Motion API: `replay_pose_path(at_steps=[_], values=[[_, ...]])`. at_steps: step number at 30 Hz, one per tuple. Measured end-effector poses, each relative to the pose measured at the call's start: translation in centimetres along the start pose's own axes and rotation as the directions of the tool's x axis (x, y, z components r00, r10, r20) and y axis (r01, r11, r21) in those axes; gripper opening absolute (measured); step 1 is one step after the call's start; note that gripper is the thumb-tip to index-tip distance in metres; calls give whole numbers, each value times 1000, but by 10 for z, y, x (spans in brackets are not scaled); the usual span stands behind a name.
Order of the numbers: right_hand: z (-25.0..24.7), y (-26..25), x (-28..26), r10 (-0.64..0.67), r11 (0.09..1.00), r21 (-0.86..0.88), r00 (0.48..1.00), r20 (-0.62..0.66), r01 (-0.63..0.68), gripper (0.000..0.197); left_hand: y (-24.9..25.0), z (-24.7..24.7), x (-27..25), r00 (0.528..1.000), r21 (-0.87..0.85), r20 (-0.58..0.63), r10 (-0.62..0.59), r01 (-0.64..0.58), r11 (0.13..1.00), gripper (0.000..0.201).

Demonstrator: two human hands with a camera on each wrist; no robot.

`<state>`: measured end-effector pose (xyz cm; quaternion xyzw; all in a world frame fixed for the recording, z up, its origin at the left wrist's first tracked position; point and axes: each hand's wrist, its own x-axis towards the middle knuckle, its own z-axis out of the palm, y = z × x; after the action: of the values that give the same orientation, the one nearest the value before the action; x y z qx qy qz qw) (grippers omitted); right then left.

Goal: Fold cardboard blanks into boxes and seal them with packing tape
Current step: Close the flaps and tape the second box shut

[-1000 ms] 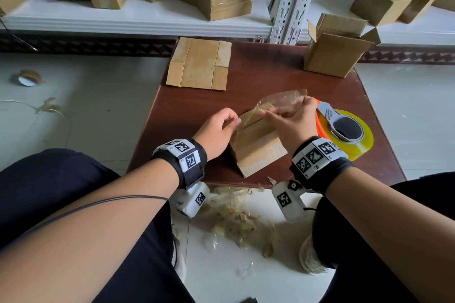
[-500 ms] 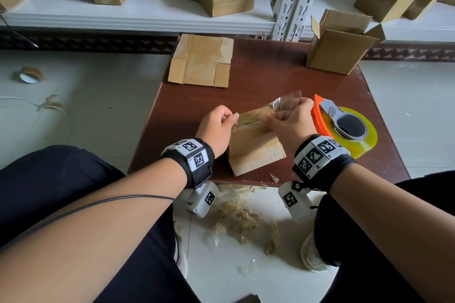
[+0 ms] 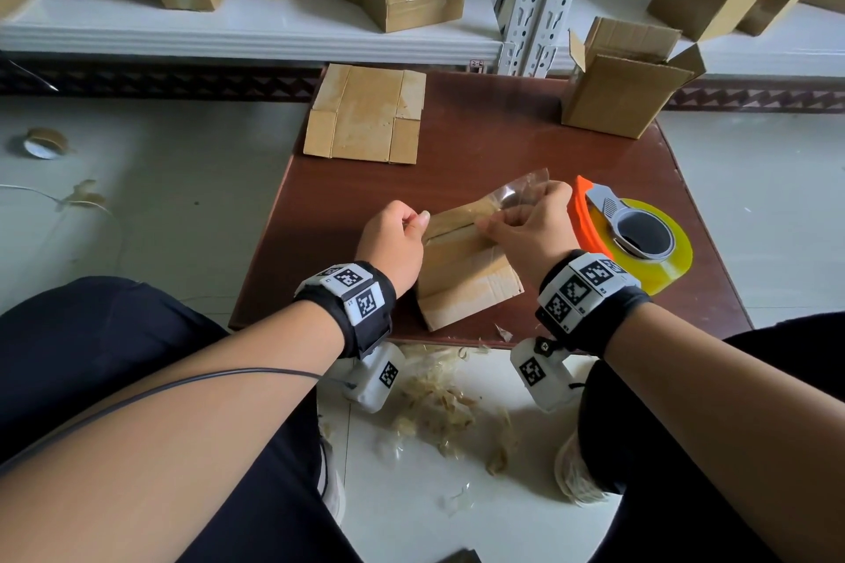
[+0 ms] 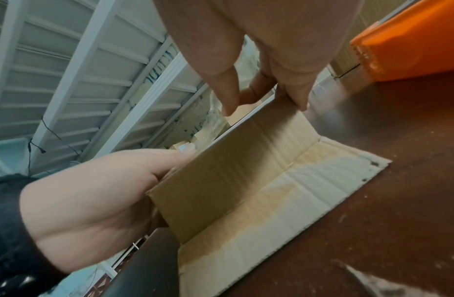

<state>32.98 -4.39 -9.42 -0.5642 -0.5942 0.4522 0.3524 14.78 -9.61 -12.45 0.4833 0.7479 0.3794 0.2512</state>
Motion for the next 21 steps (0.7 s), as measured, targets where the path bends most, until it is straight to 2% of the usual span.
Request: replay_pose_path(at_steps=[6, 10, 11, 13, 14, 15, 17, 18, 21], values=[[-6, -4, -3, 1, 999, 33, 999, -32, 0, 60, 4, 0, 0, 999, -67, 33, 5, -3, 998, 24], [-6, -6, -3, 11, 996, 87, 1000, -11, -10, 58, 8, -4, -1, 999, -39, 22, -25, 26, 999, 21], [-6, -6, -2, 7, 996, 85, 1000, 6, -8, 57, 10, -7, -2, 999, -32, 44, -21, 22, 999, 31], [-6, -5, 0, 7, 997, 74, 1000, 26, -9, 56, 13, -9, -3, 993, -64, 116, -8, 15, 998, 68], [-5, -4, 0, 5, 998, 69, 999, 33, -8, 57, 14, -9, -1, 992, -85, 121, 15, -5, 996, 69], [-4, -3, 0, 8, 998, 69, 999, 51, -12, 58, 14, -7, 1, 992, -108, 110, 61, -49, 993, 56], [-3, 0, 0, 15, 996, 81, 996, 82, -22, 61, 14, -4, 4, 990, -120, 74, 117, -108, 987, 14], [-2, 1, 1, 13, 996, 86, 996, 88, -21, 61, 15, -3, 3, 991, -134, 70, 117, -107, 985, 10], [-2, 4, 3, 15, 999, 43, 997, 79, -18, 61, 15, -1, 2, 994, -168, 68, 80, -68, 983, 19]])
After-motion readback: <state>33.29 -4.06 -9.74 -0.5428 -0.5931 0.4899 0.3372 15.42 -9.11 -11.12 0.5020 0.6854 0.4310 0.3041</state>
